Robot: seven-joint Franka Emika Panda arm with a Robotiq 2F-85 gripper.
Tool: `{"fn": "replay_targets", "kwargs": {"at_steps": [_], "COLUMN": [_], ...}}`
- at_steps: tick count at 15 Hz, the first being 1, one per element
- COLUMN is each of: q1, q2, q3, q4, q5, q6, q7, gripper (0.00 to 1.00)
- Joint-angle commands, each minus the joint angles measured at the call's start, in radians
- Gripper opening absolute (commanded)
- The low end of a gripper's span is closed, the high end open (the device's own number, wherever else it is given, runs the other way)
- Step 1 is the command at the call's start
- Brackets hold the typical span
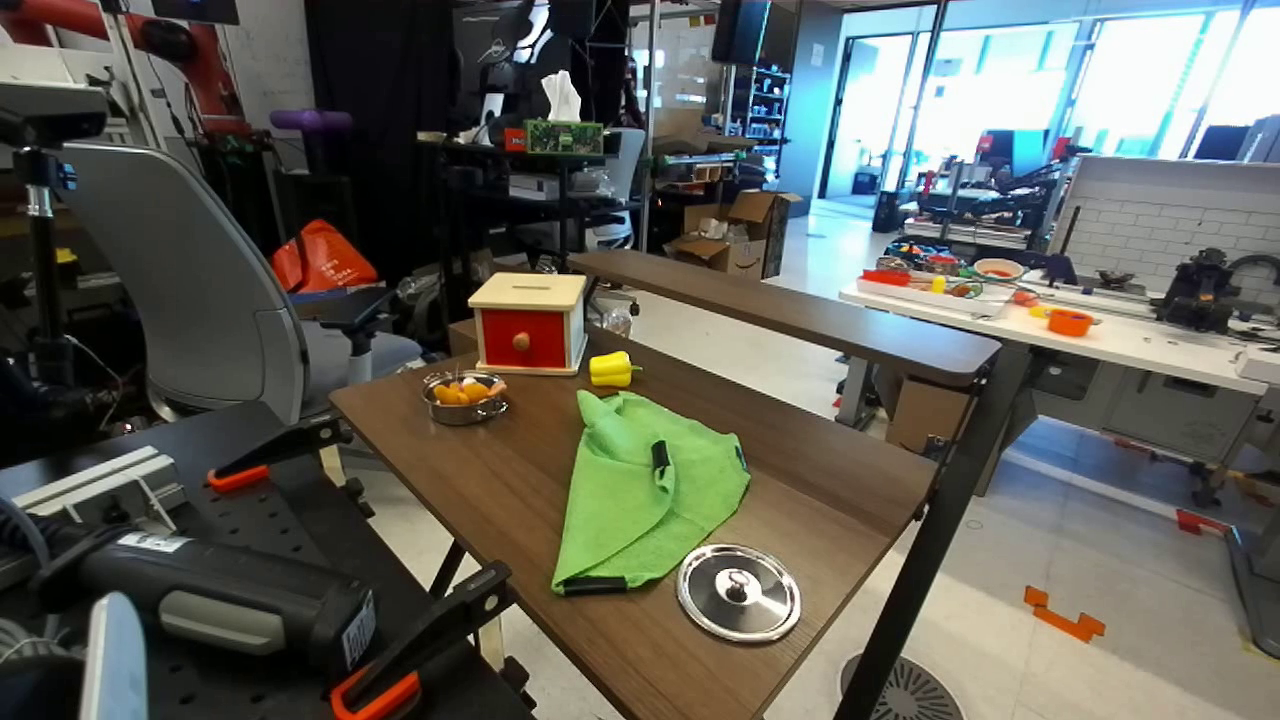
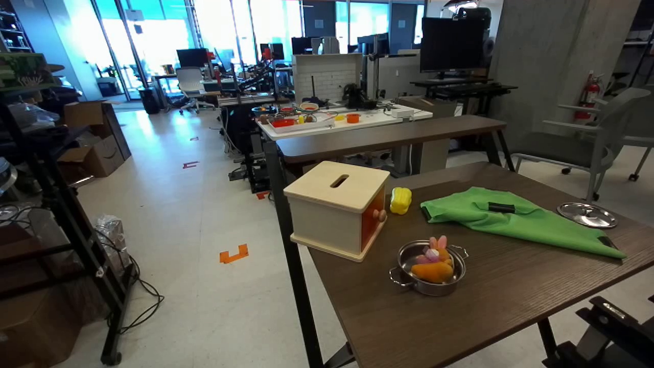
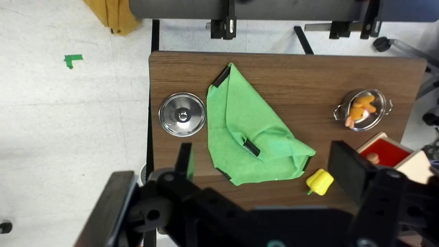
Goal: Fold the green rag in half
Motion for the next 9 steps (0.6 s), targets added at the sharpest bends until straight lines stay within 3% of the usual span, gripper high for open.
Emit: {"fn": "replay_targets", "kwargs": {"at_steps": [1, 9], "q1": [-0.015, -0.024], "q2": [0.092, 0.361], "q3": [0.048, 0.142], "q4": [-0.017, -0.039], "q5": [0.022, 0.011], "q6": [0.128, 0.353], "q7": [0.075, 0.197], "gripper": [1.00, 1.00]}}
